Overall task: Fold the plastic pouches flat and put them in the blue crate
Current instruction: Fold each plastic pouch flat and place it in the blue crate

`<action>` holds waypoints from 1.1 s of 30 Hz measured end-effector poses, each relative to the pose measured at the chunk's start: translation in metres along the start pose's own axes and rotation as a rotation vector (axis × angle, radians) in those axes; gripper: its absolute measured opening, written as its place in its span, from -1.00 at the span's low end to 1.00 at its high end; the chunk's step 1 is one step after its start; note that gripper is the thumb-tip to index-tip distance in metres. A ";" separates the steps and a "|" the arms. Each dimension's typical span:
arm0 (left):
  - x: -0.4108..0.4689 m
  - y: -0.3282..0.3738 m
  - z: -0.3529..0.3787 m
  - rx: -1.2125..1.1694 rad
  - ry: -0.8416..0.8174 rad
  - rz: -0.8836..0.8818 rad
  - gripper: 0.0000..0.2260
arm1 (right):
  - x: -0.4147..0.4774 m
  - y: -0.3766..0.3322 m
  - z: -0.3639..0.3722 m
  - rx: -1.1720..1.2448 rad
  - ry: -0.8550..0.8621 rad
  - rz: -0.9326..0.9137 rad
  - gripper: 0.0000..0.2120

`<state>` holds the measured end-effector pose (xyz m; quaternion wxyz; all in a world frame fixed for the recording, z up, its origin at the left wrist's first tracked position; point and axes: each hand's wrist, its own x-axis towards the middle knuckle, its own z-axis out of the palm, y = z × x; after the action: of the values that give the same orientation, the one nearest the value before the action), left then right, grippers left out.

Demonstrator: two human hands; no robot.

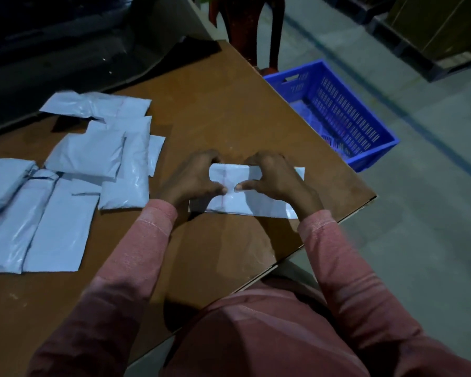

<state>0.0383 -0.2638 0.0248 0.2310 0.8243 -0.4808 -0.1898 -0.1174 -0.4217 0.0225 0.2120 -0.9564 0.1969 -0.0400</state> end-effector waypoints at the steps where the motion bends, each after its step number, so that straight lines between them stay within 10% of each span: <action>1: 0.010 0.007 -0.003 -0.009 0.007 0.039 -0.64 | -0.001 0.006 -0.009 -0.004 0.000 0.018 -0.65; 15: 0.218 0.140 0.018 0.197 0.176 0.407 -0.82 | 0.024 0.167 -0.114 -0.170 0.387 0.170 -0.88; 26: 0.400 0.151 0.112 0.322 0.010 0.299 -0.84 | 0.132 0.318 -0.084 -0.125 0.168 0.241 -0.80; 33: 0.440 0.139 0.173 0.312 0.080 -0.171 -0.17 | 0.203 0.383 -0.048 0.030 0.178 0.377 -0.78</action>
<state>0.0520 -0.7454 -0.0789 0.1023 0.8949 -0.4230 -0.0989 -0.0765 -0.8394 -0.0968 0.2117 -0.8920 0.3897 -0.0869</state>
